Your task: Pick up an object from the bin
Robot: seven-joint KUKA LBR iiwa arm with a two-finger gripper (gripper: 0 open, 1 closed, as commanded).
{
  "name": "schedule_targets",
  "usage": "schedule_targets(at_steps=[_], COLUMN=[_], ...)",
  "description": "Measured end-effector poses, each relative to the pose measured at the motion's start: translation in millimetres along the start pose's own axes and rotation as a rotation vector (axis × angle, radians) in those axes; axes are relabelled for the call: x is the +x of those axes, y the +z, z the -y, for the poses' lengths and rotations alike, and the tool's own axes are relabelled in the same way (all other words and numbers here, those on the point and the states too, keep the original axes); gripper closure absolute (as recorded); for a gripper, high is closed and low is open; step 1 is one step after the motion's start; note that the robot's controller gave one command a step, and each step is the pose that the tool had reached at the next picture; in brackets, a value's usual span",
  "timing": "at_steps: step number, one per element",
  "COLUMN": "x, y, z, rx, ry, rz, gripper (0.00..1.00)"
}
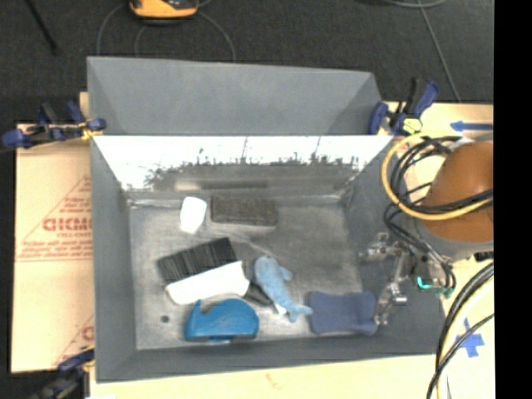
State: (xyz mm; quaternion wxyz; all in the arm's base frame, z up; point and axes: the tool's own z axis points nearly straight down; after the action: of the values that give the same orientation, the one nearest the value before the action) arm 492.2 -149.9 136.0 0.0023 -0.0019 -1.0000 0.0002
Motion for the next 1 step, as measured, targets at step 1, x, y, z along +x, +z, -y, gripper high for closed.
schedule_targets(at_steps=[1], x=[-2.0], y=[-4.3], z=[-0.5], rx=[0.002], ry=[-0.004], rz=[0.007], gripper=[0.00])
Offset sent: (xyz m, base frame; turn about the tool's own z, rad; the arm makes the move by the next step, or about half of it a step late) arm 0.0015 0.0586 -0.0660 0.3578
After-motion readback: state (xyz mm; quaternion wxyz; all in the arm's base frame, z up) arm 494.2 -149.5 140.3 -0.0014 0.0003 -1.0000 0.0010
